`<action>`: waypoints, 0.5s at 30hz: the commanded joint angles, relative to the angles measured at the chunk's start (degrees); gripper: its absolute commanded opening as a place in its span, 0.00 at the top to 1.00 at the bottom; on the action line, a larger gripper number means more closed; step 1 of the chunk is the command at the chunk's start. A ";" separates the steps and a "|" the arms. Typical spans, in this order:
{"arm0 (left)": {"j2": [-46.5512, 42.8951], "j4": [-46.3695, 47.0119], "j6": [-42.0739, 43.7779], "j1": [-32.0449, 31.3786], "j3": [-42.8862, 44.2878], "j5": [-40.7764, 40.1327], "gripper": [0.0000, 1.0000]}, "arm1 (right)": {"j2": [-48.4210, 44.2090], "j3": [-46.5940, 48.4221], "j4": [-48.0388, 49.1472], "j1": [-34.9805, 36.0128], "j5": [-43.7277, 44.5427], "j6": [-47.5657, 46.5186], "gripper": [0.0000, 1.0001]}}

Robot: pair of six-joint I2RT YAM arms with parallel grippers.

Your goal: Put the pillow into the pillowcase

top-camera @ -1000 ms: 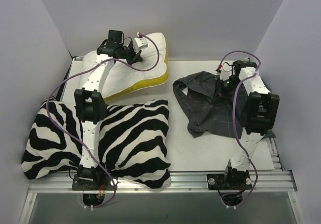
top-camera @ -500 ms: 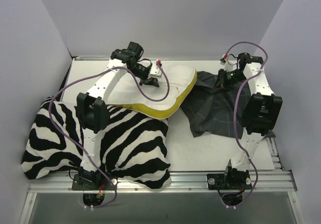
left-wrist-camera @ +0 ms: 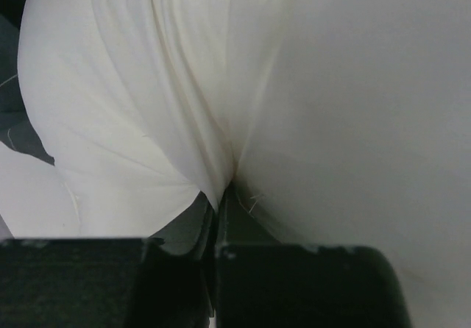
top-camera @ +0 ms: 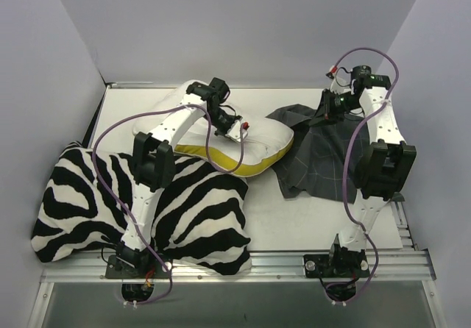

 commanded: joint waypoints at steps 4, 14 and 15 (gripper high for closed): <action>-1.56 -16.68 6.58 -0.42 1.25 -0.70 1.00 | -1.47 4.98 0.54 2.47 -0.17 2.05 1.00; 4.25 -4.03 -10.23 -0.95 15.59 10.46 1.00 | -8.94 -8.28 -0.25 8.81 -0.88 -6.04 1.00; 4.25 -4.11 -9.44 -1.39 15.41 10.29 1.00 | -9.03 -8.12 -0.34 8.55 -0.53 -5.78 1.00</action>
